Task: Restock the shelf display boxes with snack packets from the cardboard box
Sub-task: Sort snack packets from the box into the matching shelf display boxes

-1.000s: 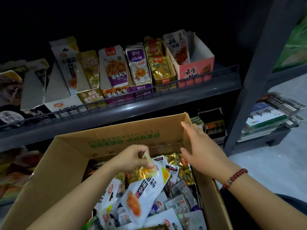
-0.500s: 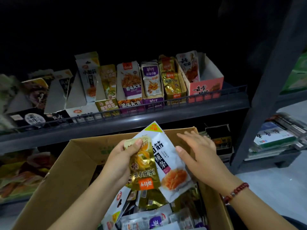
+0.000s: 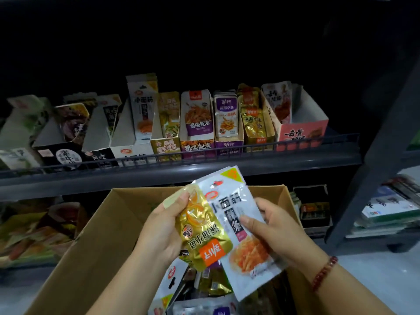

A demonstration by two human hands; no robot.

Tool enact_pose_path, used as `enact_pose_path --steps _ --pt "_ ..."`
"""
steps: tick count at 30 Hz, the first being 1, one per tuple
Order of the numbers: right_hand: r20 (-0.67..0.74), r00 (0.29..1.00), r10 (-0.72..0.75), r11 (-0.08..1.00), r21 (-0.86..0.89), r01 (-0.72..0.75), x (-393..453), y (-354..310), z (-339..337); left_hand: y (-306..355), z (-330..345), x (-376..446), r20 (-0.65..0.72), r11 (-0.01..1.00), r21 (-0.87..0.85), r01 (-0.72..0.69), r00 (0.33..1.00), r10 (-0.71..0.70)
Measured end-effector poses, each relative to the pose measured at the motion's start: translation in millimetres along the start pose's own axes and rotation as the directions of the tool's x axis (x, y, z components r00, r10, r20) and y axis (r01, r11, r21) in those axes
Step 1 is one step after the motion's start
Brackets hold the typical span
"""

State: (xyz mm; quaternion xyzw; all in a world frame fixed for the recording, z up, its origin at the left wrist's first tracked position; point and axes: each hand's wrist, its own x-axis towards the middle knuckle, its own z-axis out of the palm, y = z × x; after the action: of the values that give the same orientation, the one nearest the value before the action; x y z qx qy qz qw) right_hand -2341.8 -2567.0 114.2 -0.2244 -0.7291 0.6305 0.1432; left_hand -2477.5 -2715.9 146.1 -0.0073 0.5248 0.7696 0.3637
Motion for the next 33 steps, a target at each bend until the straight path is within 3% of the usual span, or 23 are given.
enact_pose_path --steps 5,10,15,18,22,28,33 --pt "-0.110 0.985 0.129 0.923 0.375 -0.080 3.6 -9.4 -11.3 13.2 -17.4 4.9 -0.079 0.999 -0.038 -0.019 0.997 0.016" --pt "-0.009 0.969 0.245 0.837 0.507 -0.207 2.0 -13.8 -12.7 7.8 -14.5 1.7 0.044 0.998 -0.008 0.070 0.997 -0.069" --pt "-0.099 0.967 0.233 0.796 0.591 -0.132 4.5 -10.3 -11.3 19.0 -26.3 5.5 0.047 0.998 -0.064 -0.019 0.999 0.023" --pt "-0.014 0.978 0.206 0.797 0.583 -0.160 3.8 -11.8 -11.4 17.4 -24.1 3.7 0.054 0.997 -0.072 0.002 0.999 0.002" --pt "0.154 0.960 0.235 0.844 0.458 -0.280 -1.8 -9.6 -0.2 3.5 -6.9 -7.3 0.163 0.988 -0.061 0.142 0.978 -0.131" --pt "0.129 0.955 0.267 0.829 0.475 -0.295 -1.2 -4.7 3.5 -8.7 2.3 -21.2 0.306 0.983 -0.040 0.179 0.939 -0.158" --pt "-0.015 0.984 0.175 0.870 0.470 -0.148 -2.1 -3.4 10.9 -16.9 2.7 -16.7 0.350 0.977 -0.029 0.213 0.917 -0.190"
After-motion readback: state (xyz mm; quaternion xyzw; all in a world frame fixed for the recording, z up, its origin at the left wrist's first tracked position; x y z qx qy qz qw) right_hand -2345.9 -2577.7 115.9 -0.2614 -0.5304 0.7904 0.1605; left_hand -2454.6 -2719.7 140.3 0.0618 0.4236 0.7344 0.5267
